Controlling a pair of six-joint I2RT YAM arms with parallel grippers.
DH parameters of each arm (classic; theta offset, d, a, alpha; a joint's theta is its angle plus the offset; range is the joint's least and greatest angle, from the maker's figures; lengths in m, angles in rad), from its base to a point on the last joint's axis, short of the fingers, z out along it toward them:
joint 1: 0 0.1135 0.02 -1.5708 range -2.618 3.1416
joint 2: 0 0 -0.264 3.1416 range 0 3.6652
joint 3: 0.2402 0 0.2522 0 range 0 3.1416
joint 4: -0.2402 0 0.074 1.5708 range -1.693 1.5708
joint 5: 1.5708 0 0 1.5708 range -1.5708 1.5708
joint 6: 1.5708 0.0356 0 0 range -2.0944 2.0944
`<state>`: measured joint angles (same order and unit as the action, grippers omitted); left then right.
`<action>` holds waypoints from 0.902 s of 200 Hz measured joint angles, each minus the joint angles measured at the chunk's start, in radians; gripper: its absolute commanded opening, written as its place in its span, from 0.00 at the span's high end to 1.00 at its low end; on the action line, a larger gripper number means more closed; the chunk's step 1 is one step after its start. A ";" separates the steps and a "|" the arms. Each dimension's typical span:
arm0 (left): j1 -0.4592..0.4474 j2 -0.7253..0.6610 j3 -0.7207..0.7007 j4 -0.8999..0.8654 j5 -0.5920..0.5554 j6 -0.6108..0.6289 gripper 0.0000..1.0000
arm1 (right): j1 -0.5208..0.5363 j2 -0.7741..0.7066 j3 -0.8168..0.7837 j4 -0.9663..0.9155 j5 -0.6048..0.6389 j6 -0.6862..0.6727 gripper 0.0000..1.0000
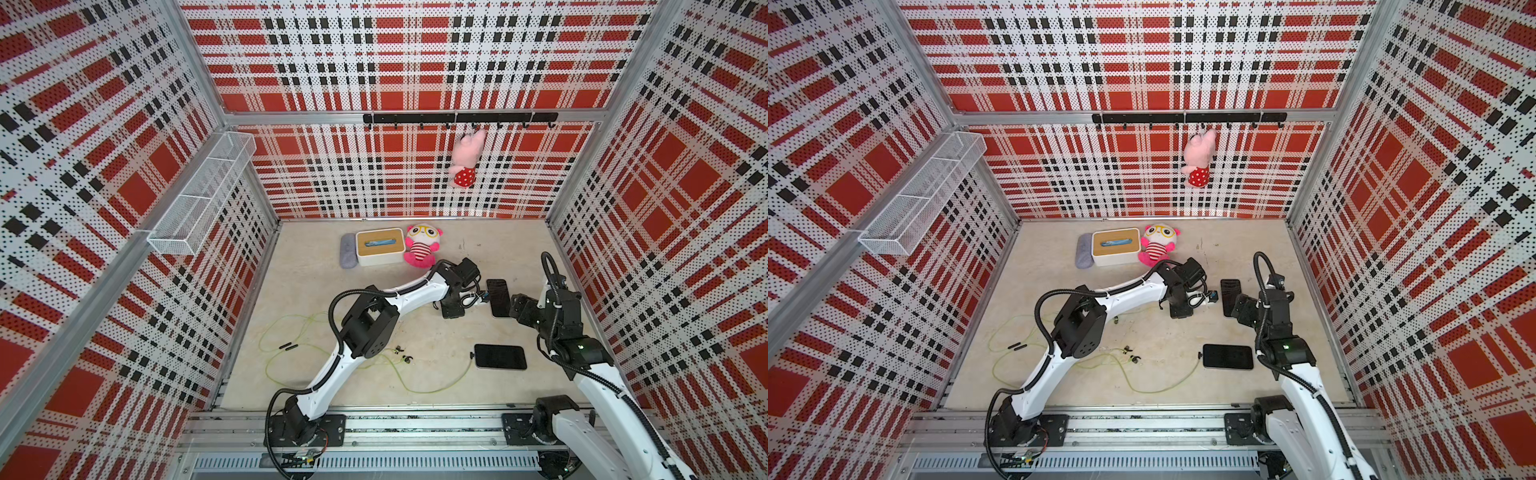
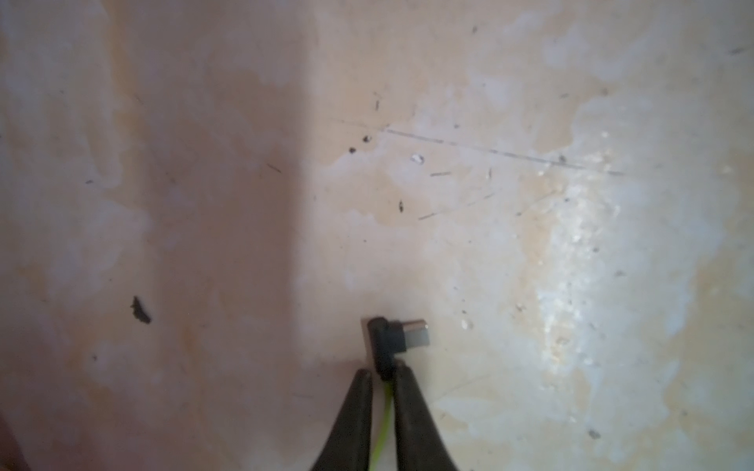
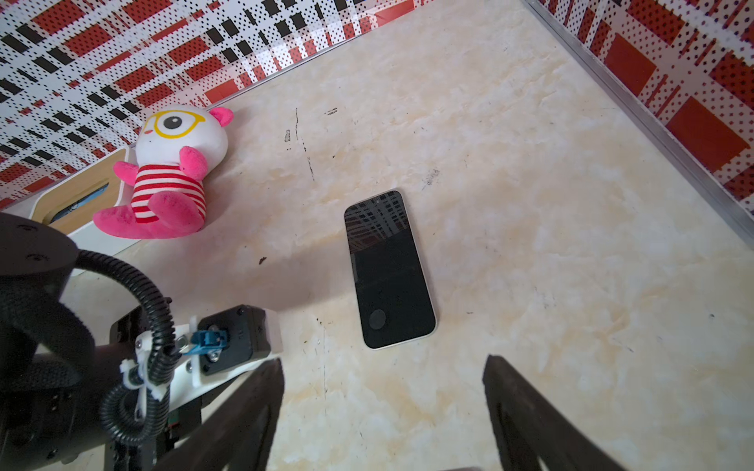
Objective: Plug wired earphones into phones
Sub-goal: Pick up the wired earphone from the center of the board.
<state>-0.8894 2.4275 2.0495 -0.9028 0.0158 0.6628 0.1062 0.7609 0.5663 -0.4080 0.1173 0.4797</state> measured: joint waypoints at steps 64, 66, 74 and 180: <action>-0.006 -0.045 -0.074 0.036 -0.017 -0.047 1.00 | 0.000 -0.025 0.020 -0.014 -0.002 0.016 0.17; -0.006 -0.048 -0.080 0.039 -0.017 -0.051 1.00 | 0.000 -0.026 0.021 -0.014 -0.004 0.016 0.17; -0.006 -0.065 -0.109 0.050 -0.017 -0.059 1.00 | 0.000 -0.033 0.023 -0.015 -0.006 0.016 0.17; 0.039 -0.489 -0.564 0.354 0.161 -0.201 1.00 | 0.000 -0.082 0.005 -0.012 -0.195 0.046 0.14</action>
<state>-0.8505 1.9388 1.4853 -0.5488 0.1764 0.4618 0.1066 0.6788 0.5716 -0.4198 -0.0780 0.5259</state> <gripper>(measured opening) 0.043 0.864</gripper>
